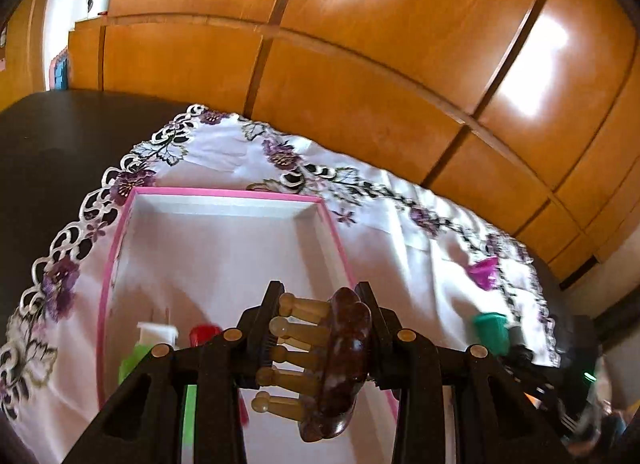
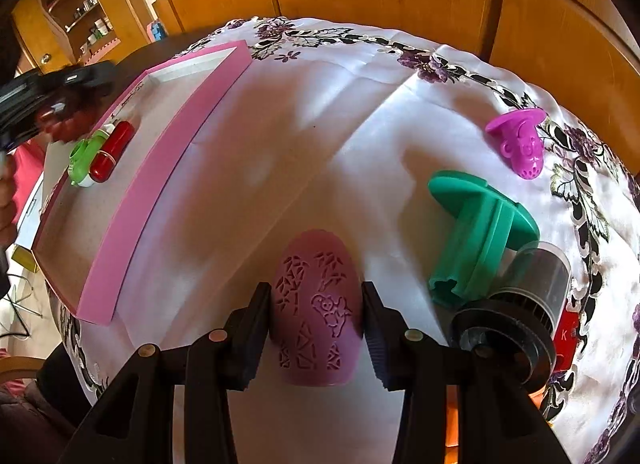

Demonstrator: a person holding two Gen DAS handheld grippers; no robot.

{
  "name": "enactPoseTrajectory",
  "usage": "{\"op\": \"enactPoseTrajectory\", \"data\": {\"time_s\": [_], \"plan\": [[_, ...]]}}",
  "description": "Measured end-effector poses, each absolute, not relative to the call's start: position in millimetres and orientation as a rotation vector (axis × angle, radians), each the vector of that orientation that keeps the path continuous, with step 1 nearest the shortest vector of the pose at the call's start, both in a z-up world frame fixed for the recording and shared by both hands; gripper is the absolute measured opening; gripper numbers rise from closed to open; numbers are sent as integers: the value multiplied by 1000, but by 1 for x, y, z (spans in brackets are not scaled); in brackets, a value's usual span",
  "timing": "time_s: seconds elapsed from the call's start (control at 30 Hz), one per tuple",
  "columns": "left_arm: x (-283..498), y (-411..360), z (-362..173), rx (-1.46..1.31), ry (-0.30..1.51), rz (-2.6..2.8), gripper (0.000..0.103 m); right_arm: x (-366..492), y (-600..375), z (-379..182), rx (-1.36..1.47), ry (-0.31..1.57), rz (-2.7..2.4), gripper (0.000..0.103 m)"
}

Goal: Organize rigid objects
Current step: 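Lower the brown clip into the tray and open the left tool, then carry the pink egg into the tray beside the red tube and release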

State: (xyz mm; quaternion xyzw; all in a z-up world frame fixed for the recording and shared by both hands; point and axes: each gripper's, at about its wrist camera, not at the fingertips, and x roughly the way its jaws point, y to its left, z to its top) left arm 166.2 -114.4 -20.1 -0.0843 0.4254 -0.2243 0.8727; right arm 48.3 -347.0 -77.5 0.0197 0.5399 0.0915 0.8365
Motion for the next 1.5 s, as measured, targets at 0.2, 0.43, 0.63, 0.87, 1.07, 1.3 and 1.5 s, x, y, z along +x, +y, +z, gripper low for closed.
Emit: {"op": "enactPoseTrajectory", "data": {"time_s": [0.2, 0.43, 0.63, 0.87, 1.07, 1.3, 1.5], "plan": [[192, -118, -55, -119, 966, -381, 37, 49, -346, -78, 37, 1140, 194, 44], [171, -105, -34, -134, 895, -395, 51, 49, -345, -77, 24, 1137, 193, 44], [131, -89, -16, -129, 857, -365, 52, 47, -342, -76, -9, 1125, 190, 44], [77, -71, -23, -66, 859, -344, 52, 45, -341, -77, -41, 1104, 184, 44], [52, -55, -23, -36, 852, -312, 52, 41, -338, -77, -37, 1086, 150, 44], [44, -36, -11, -42, 823, -255, 52, 42, -329, -74, -49, 1102, 51, 43], [40, -25, -5, -50, 810, -239, 56, 46, -305, -39, -31, 1037, 53, 43]]}}
